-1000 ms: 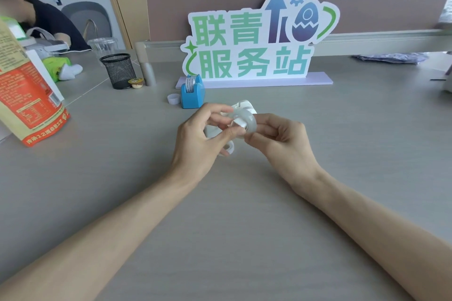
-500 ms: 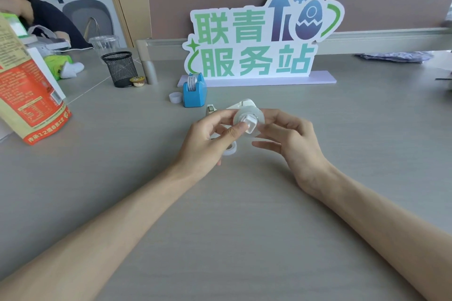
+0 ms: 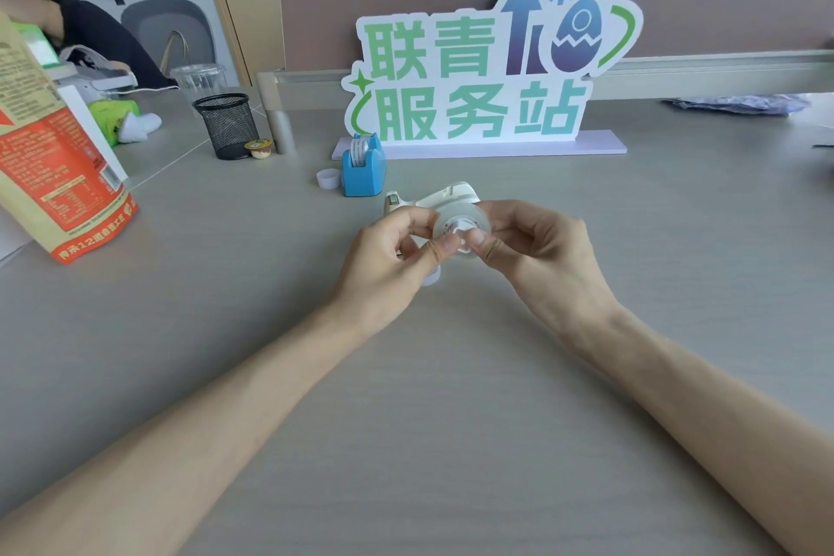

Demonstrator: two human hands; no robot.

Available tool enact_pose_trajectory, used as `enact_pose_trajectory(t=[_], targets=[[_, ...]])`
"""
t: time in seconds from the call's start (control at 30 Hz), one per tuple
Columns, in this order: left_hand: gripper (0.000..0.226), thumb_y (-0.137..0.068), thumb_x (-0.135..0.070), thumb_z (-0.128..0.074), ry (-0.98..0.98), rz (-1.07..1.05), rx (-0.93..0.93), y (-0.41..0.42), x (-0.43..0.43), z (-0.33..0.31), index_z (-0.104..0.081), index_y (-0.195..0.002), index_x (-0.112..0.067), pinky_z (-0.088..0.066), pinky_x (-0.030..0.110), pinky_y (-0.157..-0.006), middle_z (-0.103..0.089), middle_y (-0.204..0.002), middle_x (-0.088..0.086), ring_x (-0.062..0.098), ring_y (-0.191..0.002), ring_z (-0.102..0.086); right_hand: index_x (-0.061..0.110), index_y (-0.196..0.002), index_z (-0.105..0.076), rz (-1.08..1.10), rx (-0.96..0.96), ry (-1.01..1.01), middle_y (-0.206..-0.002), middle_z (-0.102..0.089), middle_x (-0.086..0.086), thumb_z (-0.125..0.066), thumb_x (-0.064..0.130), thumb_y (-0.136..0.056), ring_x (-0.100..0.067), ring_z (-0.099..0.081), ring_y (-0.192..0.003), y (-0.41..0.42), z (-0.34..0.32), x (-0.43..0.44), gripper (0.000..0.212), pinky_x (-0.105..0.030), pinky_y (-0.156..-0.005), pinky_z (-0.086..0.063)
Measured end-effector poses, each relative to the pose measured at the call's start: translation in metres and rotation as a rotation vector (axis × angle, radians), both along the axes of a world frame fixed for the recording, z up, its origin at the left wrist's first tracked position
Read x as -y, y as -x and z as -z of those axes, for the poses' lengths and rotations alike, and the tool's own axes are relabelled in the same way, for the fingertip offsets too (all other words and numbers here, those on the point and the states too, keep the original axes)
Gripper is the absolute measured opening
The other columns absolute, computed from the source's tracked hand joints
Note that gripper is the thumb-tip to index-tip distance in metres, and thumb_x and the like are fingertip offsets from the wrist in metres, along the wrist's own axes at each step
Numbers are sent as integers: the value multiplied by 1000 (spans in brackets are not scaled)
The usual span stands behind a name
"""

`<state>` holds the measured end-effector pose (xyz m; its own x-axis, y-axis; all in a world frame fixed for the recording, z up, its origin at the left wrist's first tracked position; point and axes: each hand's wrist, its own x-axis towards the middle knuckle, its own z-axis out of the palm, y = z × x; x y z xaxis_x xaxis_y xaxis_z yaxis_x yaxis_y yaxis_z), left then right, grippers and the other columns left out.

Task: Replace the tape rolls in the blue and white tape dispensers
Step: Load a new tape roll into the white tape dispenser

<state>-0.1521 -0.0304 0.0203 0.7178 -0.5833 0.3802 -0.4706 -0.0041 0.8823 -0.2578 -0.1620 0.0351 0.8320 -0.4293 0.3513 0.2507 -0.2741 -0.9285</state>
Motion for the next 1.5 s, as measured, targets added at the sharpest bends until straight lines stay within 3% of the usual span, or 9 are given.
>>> enact_pose_trajectory(t=[0.13,0.33,0.47,0.57,0.93,1.1,1.3,1.4,1.5], targets=[[35,-72,-49,-68,-7,-24,32,-2,3,3,-67,-95,-22,-45,34,-65,-64,-82,28,16,-61,-49,20,-95,-72,37,2,38,-90,-76,-6,-71,10,-86,-28,-69,-88,-1,1,-2,12,-26,-75,-55],[20,-75,-42,-68,-22,-130,90,-3,2,6,-67,-88,-26,-38,32,-59,-40,-50,-12,9,-50,-35,26,-89,-70,71,4,104,-86,-74,11,-71,13,-86,-16,-69,-82,-2,0,-5,14,-14,-68,-51],[12,-82,-35,-72,-46,-163,126,0,1,4,-66,-87,-25,-31,29,-53,-37,-43,-12,7,-46,-32,26,-88,-69,91,8,120,-85,-73,13,-71,11,-86,-12,-69,-80,-2,0,-7,16,-11,-66,-50],[12,-84,-32,-70,-58,-177,148,3,0,2,-66,-90,-23,-27,25,-50,-40,-41,-15,8,-46,-32,25,-87,-70,105,8,98,-84,-74,11,-71,12,-86,-17,-69,-80,-2,0,-8,14,-22,-68,-53],[16,-82,-35,-72,-56,-161,167,4,-2,0,-69,-90,-21,-34,28,-55,-41,-50,-9,8,-49,-32,29,-86,-70,122,-7,96,-84,-75,7,-71,16,-86,-24,-71,-84,-4,4,-5,13,-33,-78,-56],[25,-80,-49,-66,13,-71,86,3,1,-3,-66,-98,-32,-49,40,-67,-71,-86,-5,32,-70,-54,9,-98,-73,22,-70,-88,-87,-76,2,-69,19,-89,-3,-68,-79,-4,-1,1,14,-19,-74,-53],[7,-92,-27,-60,95,-14,-36,9,0,-8,-59,-93,-20,-31,9,-44,-59,-68,-12,2,-49,-40,14,-118,-64,-115,-216,-313,-97,-72,-6,-72,23,-84,-15,-64,-84,-5,-3,9,36,-28,-73,-46],[14,-95,-27,-55,94,16,-97,11,-3,-11,-60,-85,-19,-27,10,-38,-48,-56,-13,3,-41,-34,8,-119,-62,-259,-304,-320,-94,-69,-4,-70,24,-85,-16,-61,-81,-3,-5,7,39,-30,-76,-45],[24,-97,-36,-49,38,32,-108,12,-5,-10,-65,-85,-25,-26,17,-38,-57,-70,-5,3,-45,-36,6,-118,-63,-349,-356,-334,-93,-69,-6,-68,22,-86,-16,-62,-77,-2,-4,3,36,-26,-72,-48]])
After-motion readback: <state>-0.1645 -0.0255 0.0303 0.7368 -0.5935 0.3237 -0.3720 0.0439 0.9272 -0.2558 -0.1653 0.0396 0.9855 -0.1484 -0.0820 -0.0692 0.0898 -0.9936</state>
